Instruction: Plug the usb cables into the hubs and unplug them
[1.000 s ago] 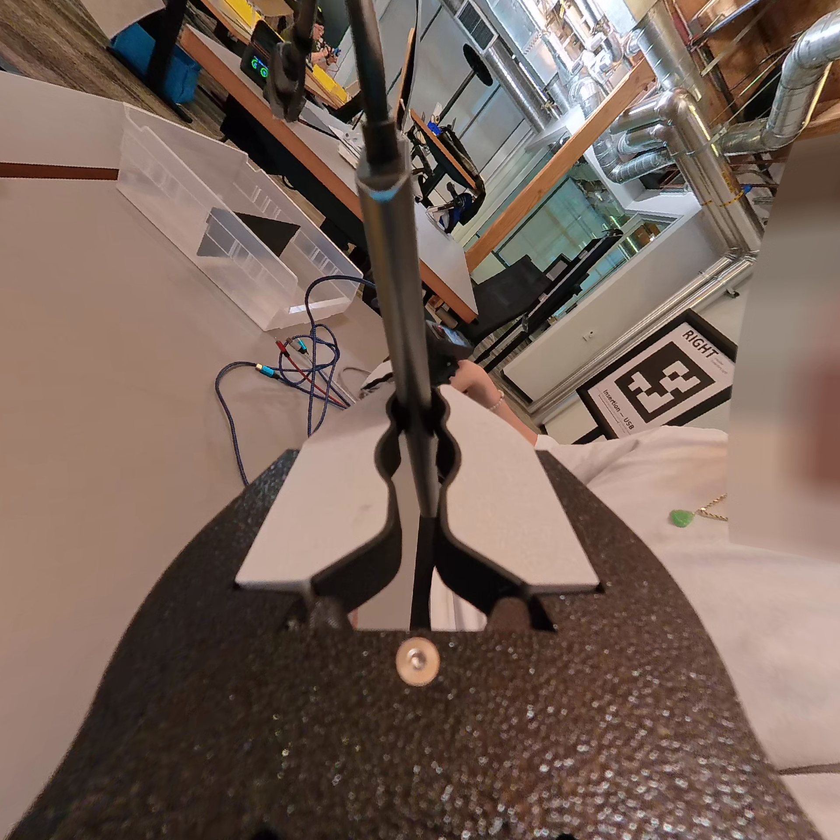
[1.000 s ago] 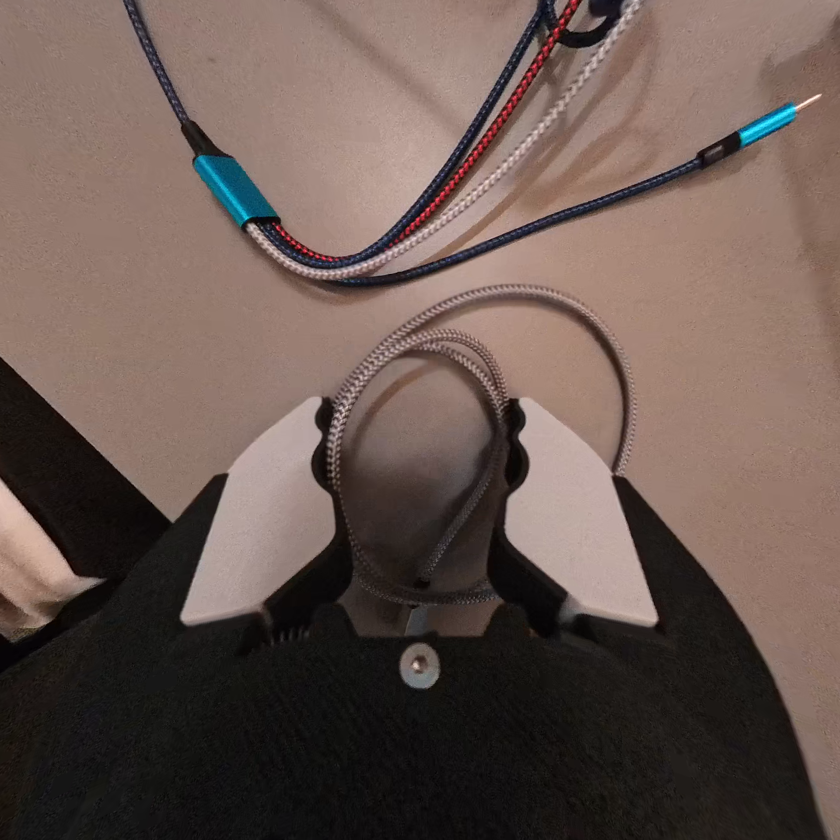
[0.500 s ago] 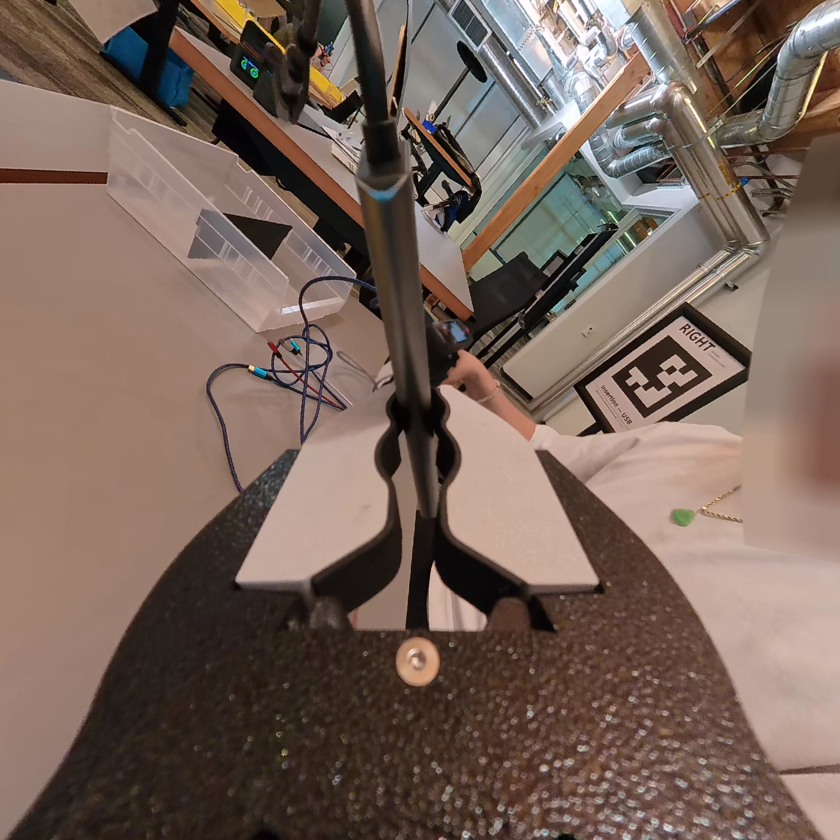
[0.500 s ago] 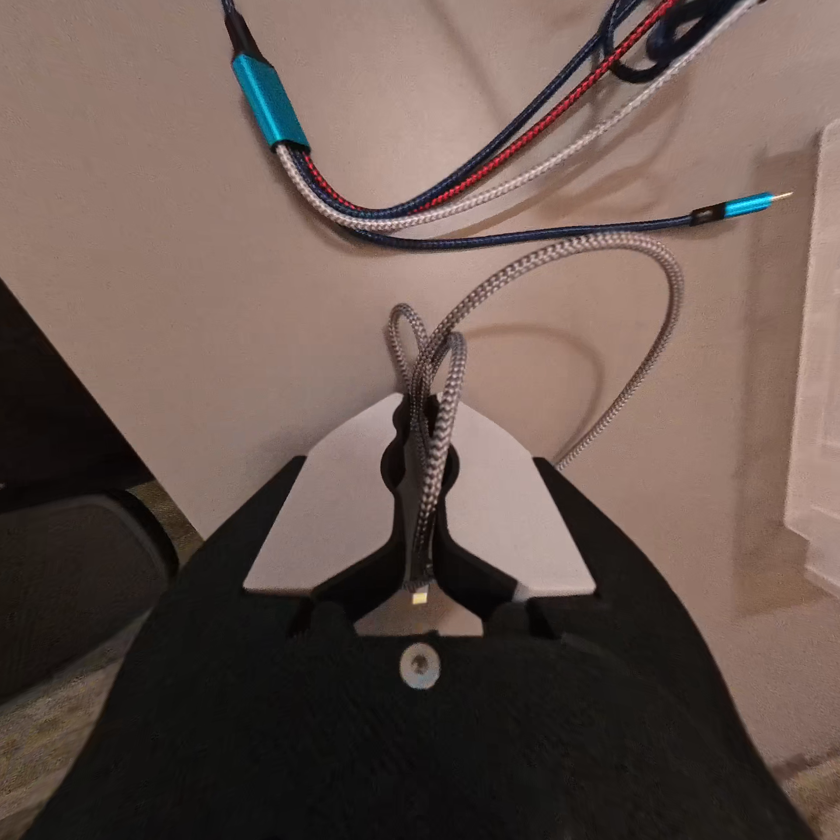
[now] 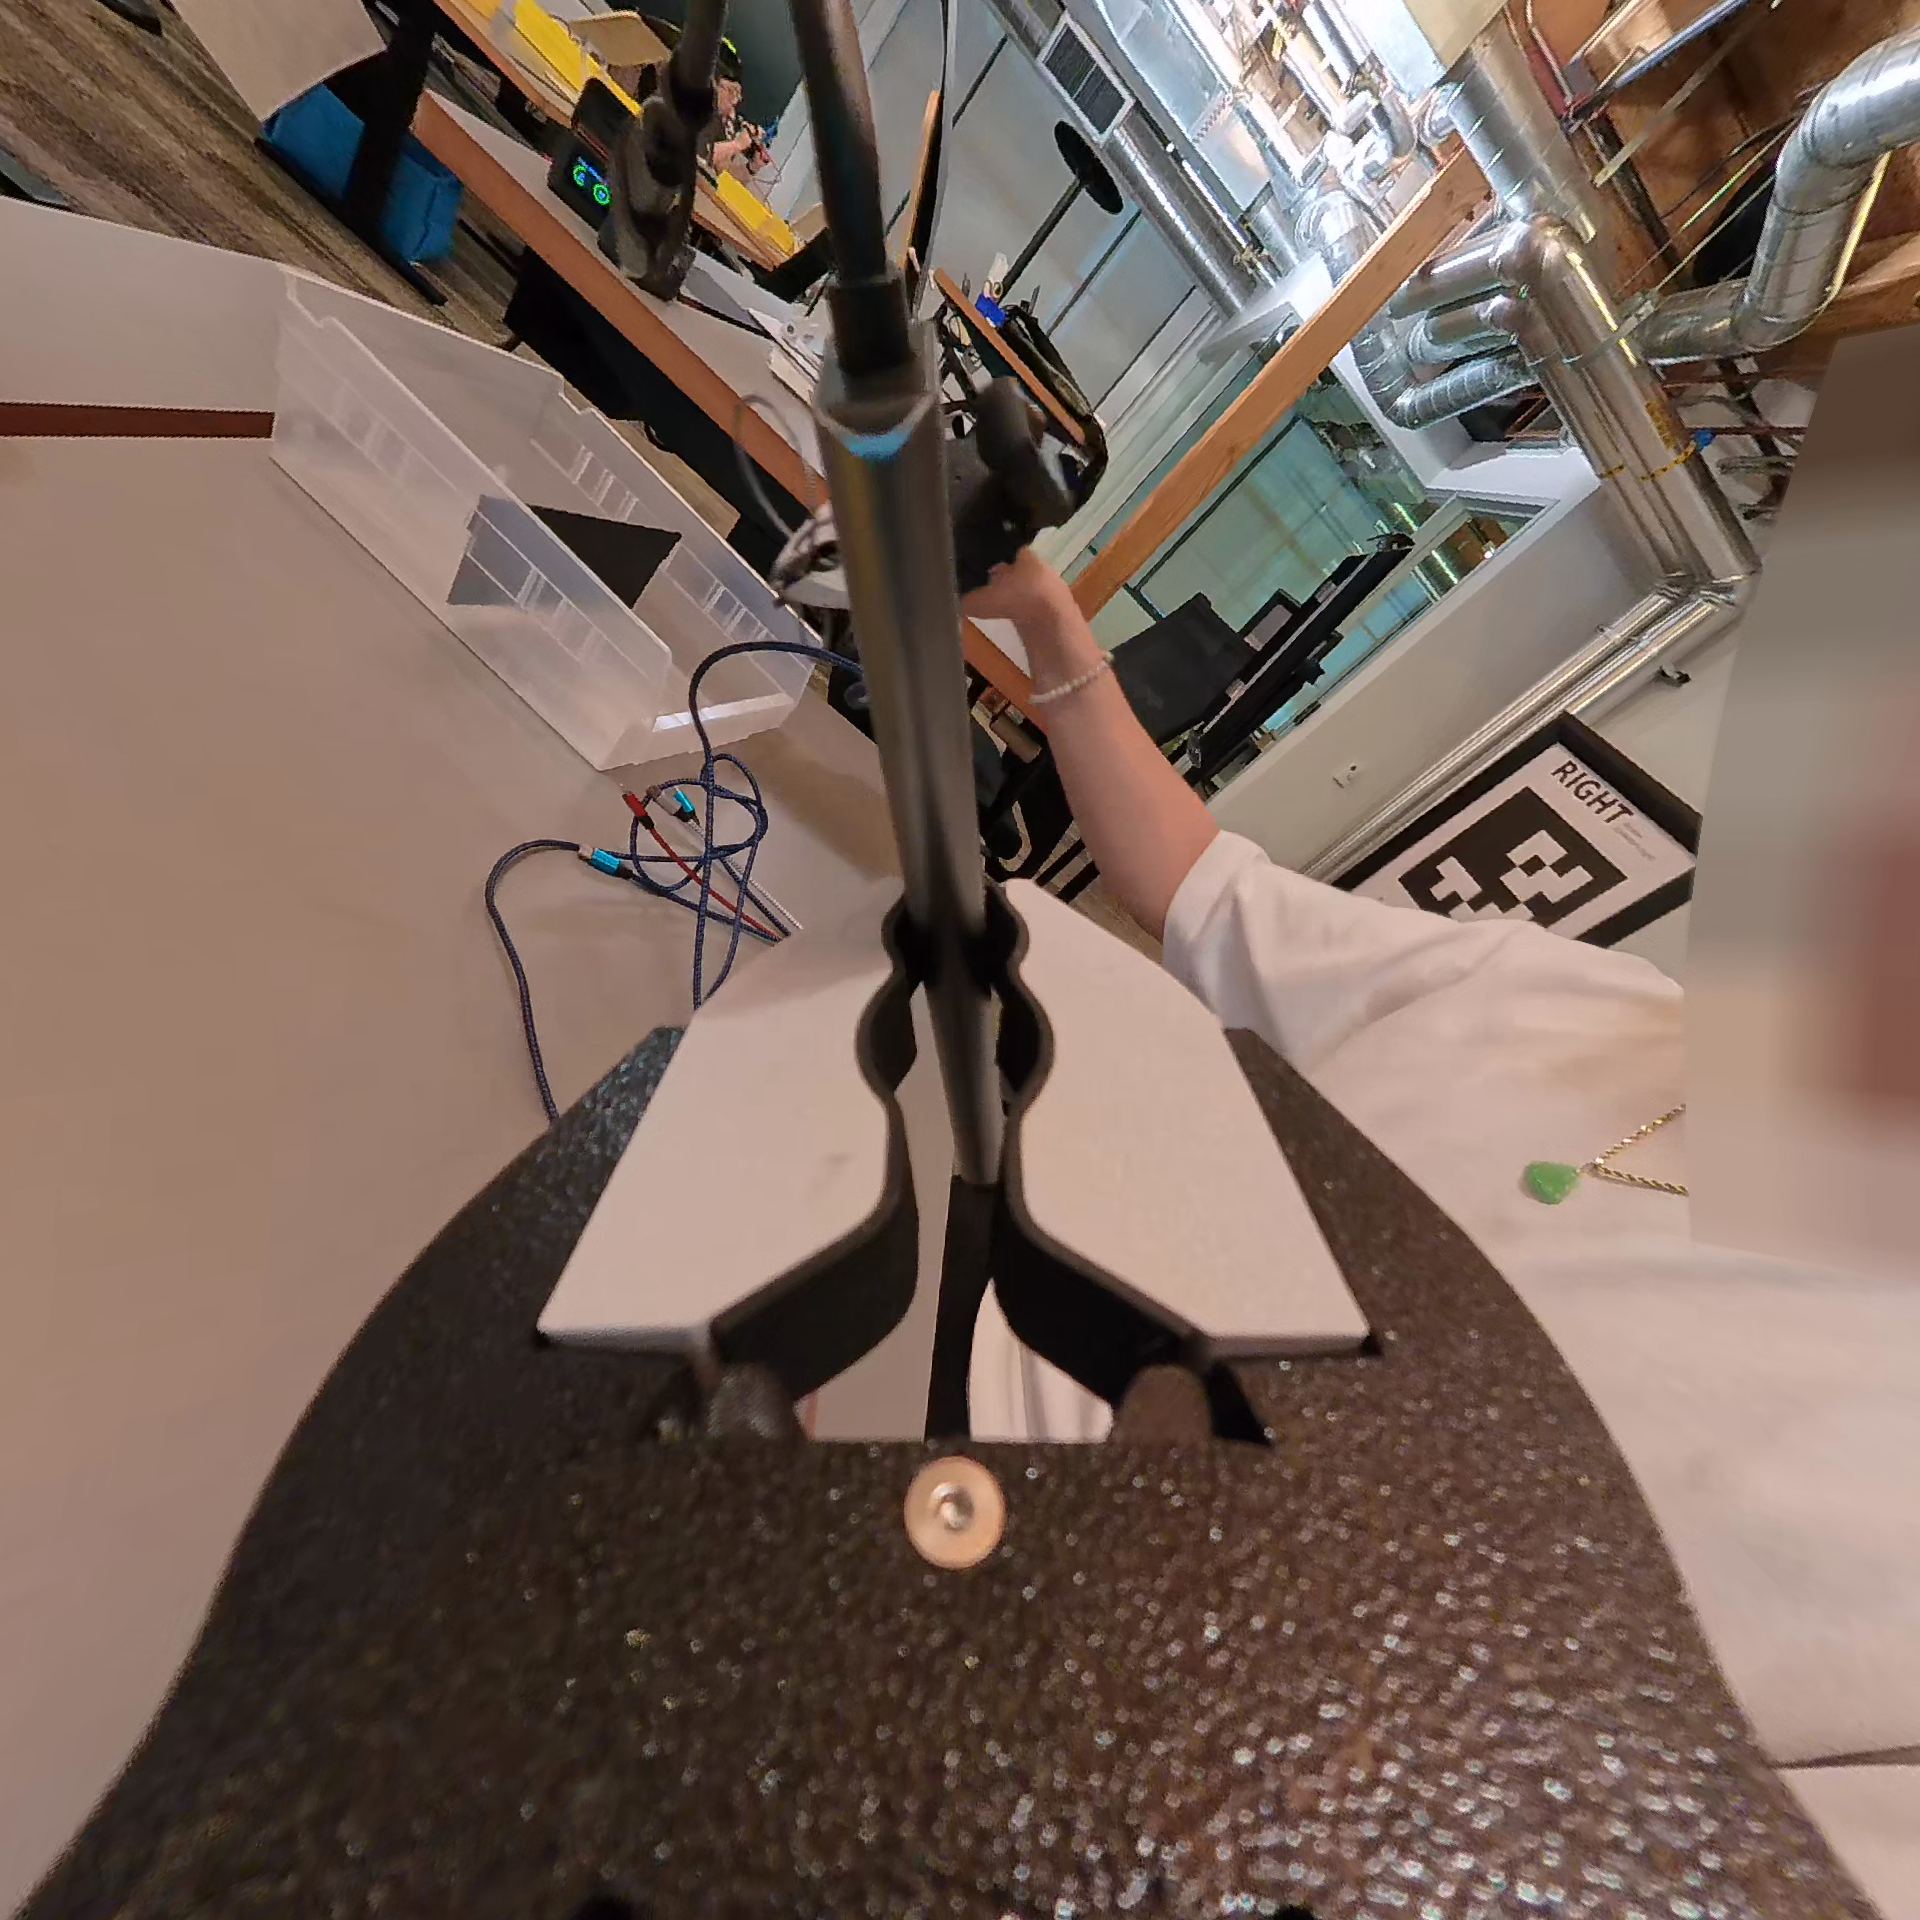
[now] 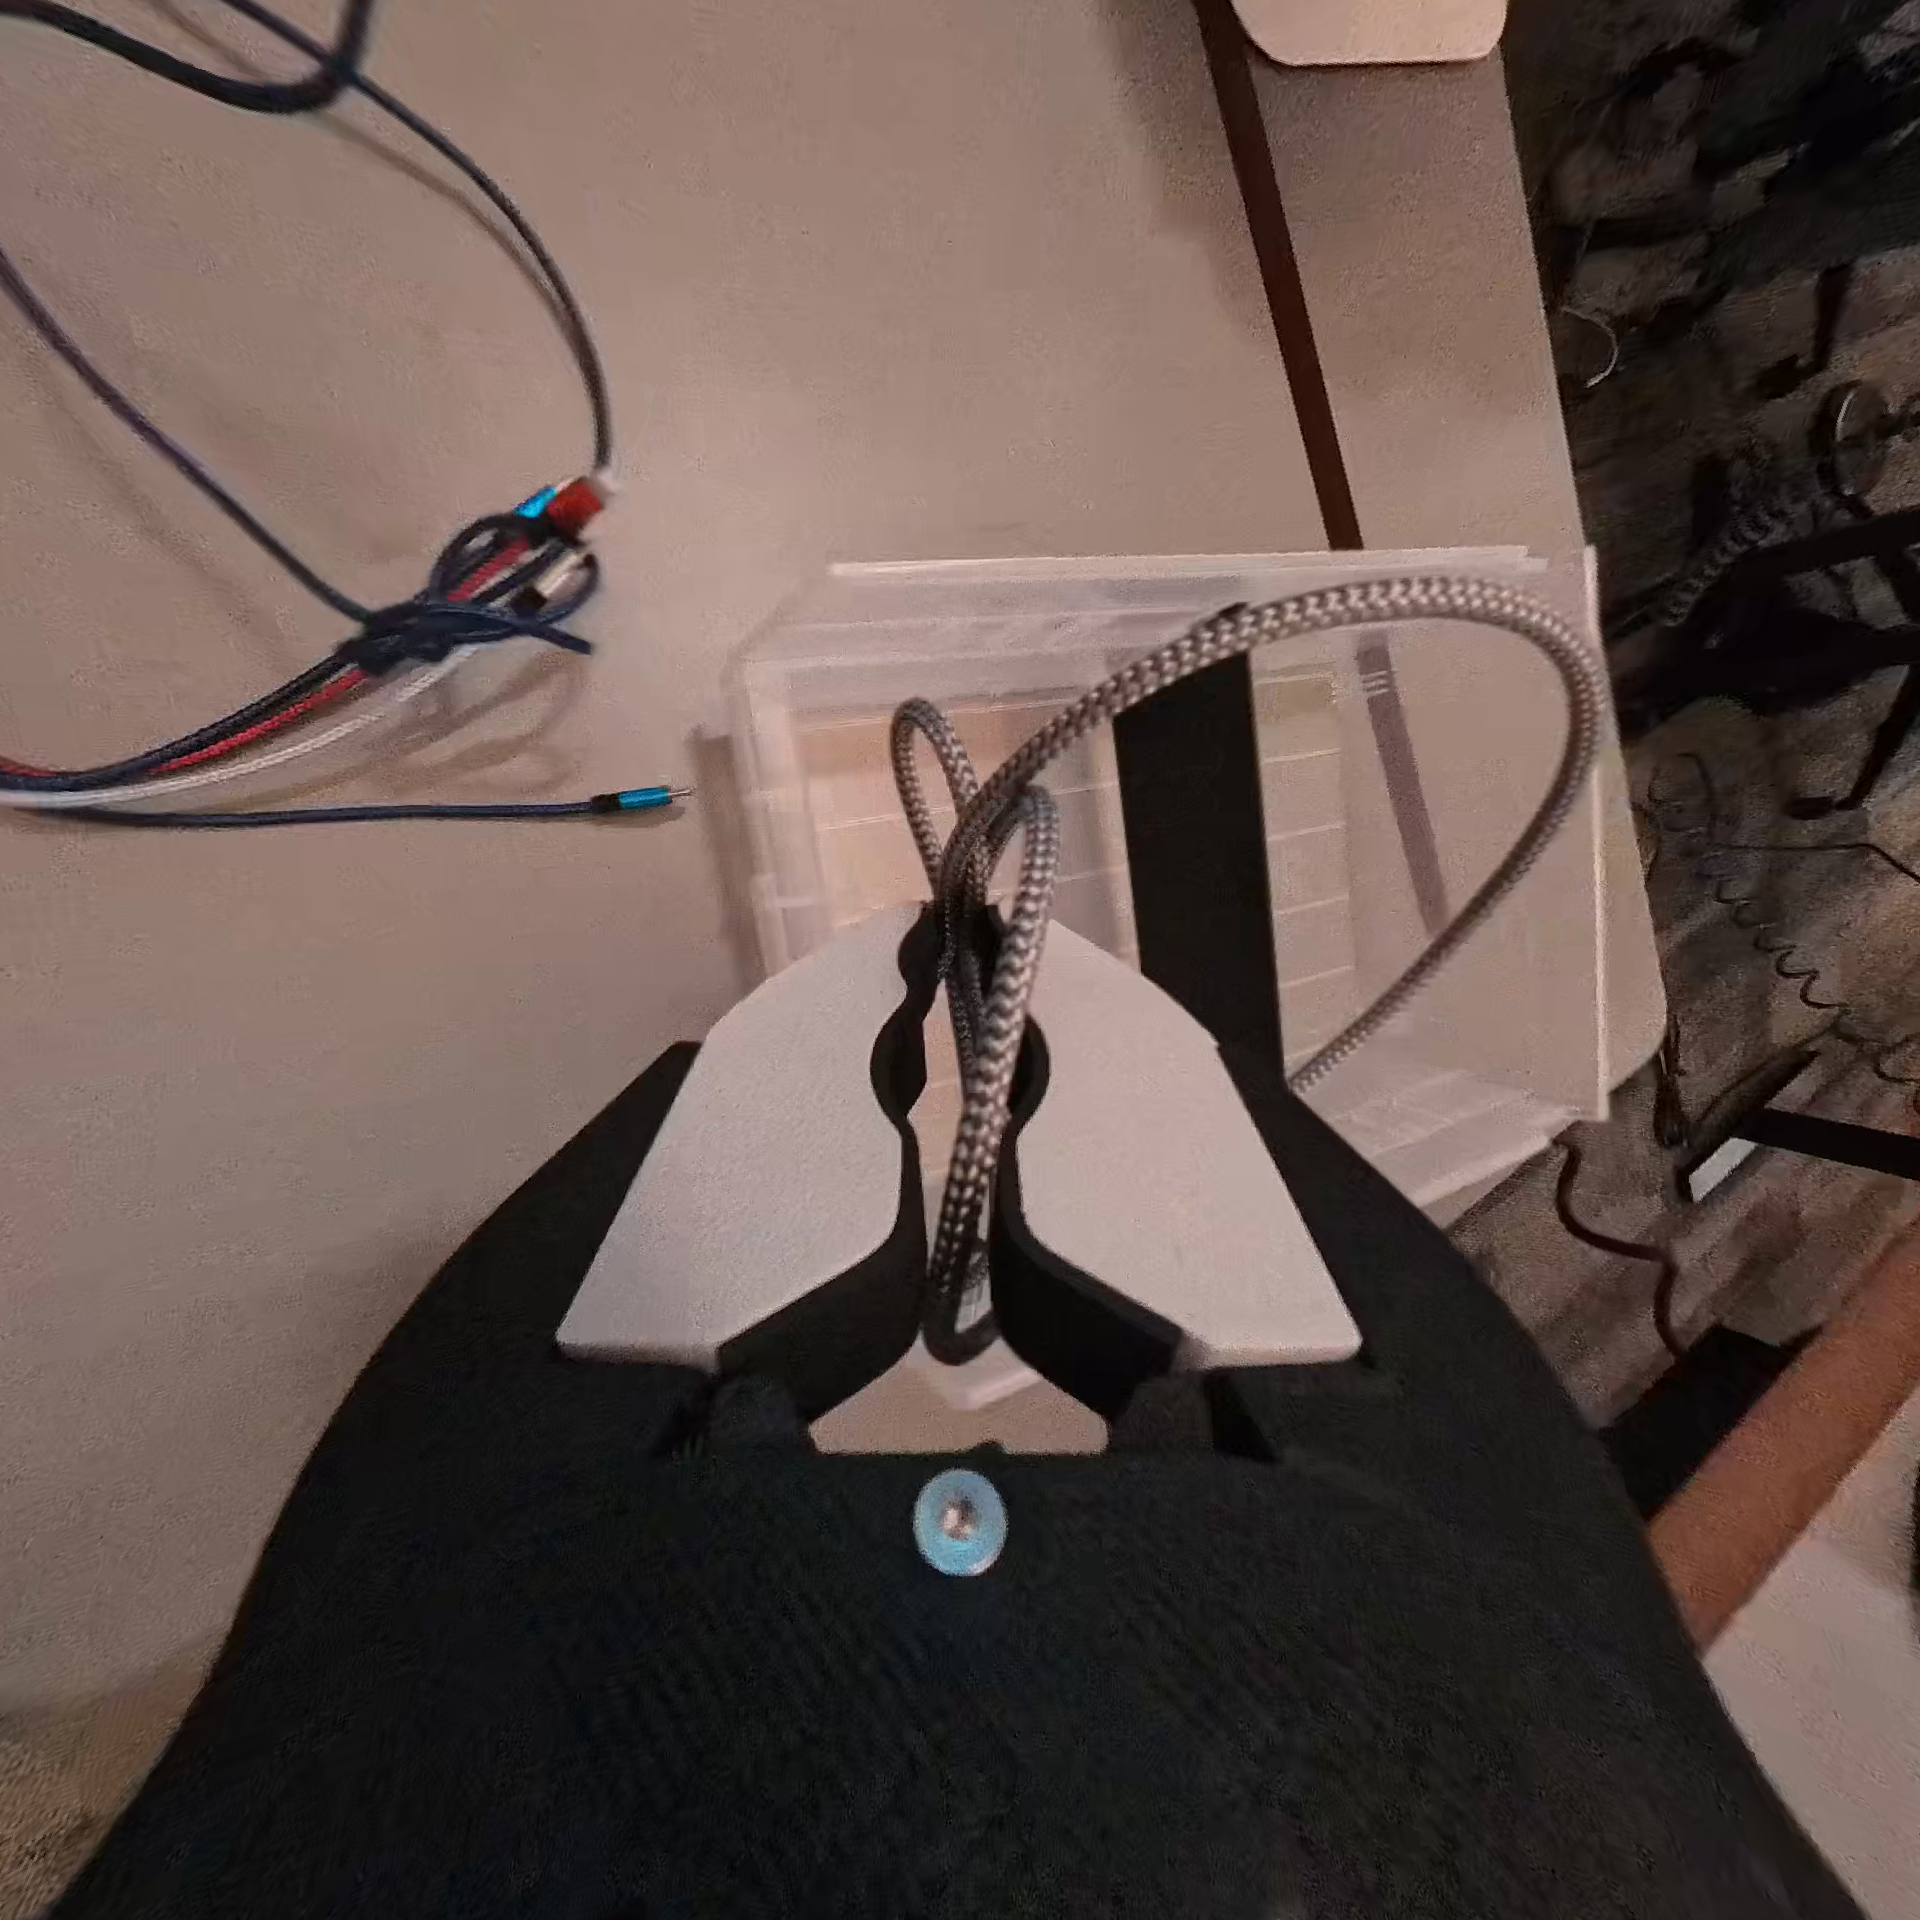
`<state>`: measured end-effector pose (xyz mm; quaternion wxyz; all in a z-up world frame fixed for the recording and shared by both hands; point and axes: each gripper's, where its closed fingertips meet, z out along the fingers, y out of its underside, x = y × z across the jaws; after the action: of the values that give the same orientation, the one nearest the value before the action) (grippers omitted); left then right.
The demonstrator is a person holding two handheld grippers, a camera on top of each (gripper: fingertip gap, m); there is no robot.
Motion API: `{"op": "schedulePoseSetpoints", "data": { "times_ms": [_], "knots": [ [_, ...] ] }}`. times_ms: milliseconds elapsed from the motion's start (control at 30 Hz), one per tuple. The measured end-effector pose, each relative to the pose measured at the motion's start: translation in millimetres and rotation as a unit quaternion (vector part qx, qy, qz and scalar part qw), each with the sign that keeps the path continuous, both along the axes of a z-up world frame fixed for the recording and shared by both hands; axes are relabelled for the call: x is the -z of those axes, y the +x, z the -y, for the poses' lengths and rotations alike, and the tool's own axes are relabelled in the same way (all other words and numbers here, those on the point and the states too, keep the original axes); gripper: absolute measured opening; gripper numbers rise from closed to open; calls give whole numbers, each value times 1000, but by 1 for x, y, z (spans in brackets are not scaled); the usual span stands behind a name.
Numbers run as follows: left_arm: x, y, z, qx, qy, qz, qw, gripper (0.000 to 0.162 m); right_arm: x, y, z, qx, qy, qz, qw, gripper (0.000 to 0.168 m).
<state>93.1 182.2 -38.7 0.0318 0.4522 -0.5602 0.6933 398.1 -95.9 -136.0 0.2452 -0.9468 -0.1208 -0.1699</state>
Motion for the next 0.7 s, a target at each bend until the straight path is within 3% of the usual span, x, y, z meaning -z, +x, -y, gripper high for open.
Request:
{"op": "schedulePoseSetpoints", "data": {
  "times_ms": [200, 367, 467, 567, 633, 700],
  "knots": [
    [-3, 4, -1, 1, 2, -2, 1000, 10, 75, 33, -6, 25, -70, -68, 995, 9],
    [-5, 7, -1, 3, 4, -3, 1000, 10, 103, 28, 0, 35, -106, -109, 988, 36],
    [-2, 8, 1, 4, 3, -5, 1000, 10, 89, 24, 3, 53, -85, -109, 989, 72],
    [1, 9, 4, 6, 1, -7, 1000, 10, 51, 25, 3, 92, -6, -98, 991, 79],
    [3, 10, 8, 9, 1, -8, 1000, 10, 11, 12, -10, 105, 100, -100, 984, 77],
    [8, 13, 15, 14, 2, -12, 1000, 10, -32, -25, -32, 62, 214, -103, 969, 76]
  ]
}}
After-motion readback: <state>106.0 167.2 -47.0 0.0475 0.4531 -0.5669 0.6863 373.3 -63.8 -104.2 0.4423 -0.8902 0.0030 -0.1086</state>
